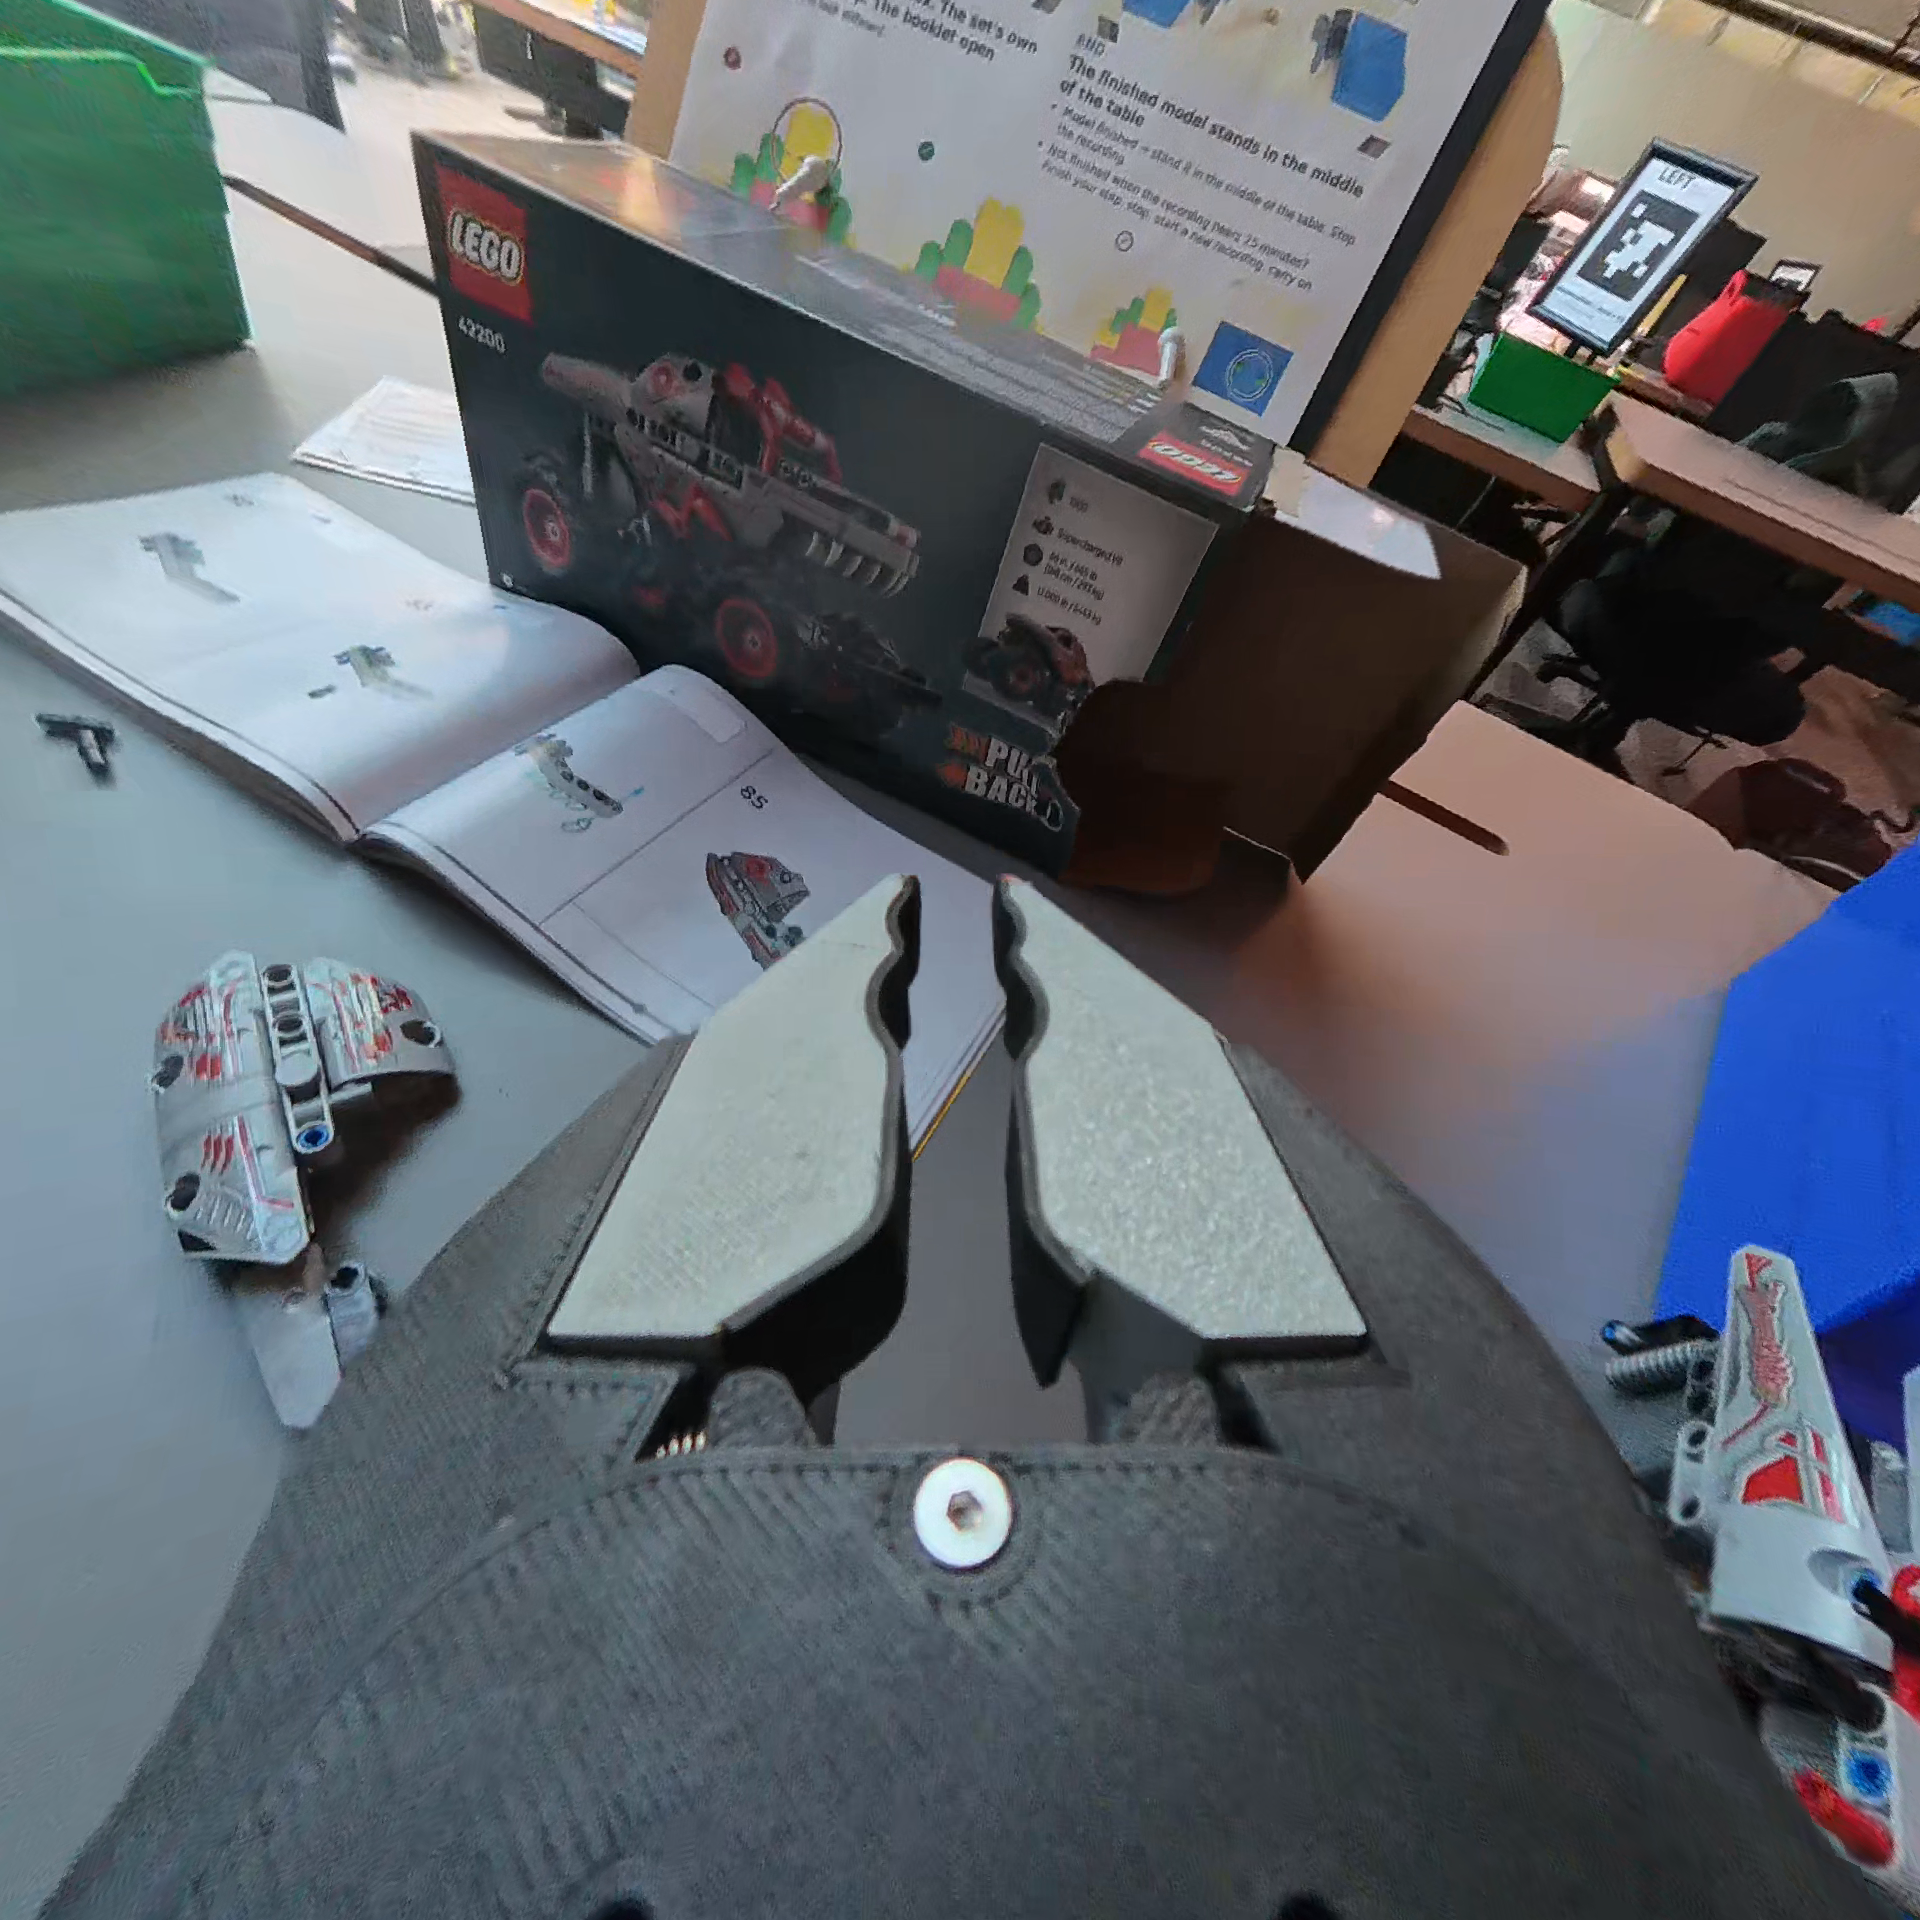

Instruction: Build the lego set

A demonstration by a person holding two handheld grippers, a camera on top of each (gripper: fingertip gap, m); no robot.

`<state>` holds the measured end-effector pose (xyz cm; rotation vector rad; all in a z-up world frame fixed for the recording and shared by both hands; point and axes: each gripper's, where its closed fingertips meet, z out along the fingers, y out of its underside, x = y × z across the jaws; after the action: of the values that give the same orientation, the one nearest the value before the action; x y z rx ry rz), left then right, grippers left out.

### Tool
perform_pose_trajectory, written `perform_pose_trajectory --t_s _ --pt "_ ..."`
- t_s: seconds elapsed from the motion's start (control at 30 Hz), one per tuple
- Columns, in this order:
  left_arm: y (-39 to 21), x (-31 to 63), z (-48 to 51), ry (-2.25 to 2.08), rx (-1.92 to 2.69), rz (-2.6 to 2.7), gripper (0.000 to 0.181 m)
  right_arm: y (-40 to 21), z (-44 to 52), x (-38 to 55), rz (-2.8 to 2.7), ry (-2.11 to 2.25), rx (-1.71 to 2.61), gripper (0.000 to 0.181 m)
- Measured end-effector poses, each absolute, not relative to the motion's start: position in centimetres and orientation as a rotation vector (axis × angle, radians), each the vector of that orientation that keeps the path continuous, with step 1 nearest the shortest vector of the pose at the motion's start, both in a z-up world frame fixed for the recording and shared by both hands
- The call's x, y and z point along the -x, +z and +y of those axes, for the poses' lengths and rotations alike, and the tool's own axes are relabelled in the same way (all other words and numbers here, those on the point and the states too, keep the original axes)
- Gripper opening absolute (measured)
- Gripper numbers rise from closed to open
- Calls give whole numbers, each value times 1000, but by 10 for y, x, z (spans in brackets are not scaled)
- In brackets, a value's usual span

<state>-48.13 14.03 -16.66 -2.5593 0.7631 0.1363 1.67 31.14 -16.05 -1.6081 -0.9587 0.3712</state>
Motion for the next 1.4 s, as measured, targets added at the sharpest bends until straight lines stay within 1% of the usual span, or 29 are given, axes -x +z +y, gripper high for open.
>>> perform_pose_trajectory --t_s 0.03,0.13,0.17,0.23,0.33,0.37,0.4,0.43,0.57,0.83,1.27,1.4 --pt "-162 485 143 139 2538 758 36 -159 314 -14 -949 391 1612 12" --pt "-148 495 156 134 2469 737 35 -149 318 -2 -902 465 1593 13" --pt "-143 498 162 124 2443 722 35 -142 319 2 -879 493 1567 18" --pt "-137 498 169 65 2418 737 25 -125 314 14 -837 575 1488 27" --pt "-130 491 179 -15 2368 793 8 -105 308 27 -797 699 1408 25" --pt "-126 488 183 -49 2351 798 2 -105 311 29 -785 705 1421 36" --pt "-124 485 185 -85 2341 809 0 -106 315 30 -778 699 1437 55" --pt "-122 483 188 -111 2330 813 0 -108 318 33 -784 692 1451 56" --pt "-130 474 194 -209 2329 839 0 -121 327 46 -814 647 1479 57" --pt "-160 451 187 -356 2431 920 0 -136 331 63 -825 704 1499 55" --pt "-158 453 184 -325 2425 931 0 -145 334 55 -827 680 1501 51" --pt "-156 457 184 -328 2425 910 3 -146 334 58 -837 678 1490 50"
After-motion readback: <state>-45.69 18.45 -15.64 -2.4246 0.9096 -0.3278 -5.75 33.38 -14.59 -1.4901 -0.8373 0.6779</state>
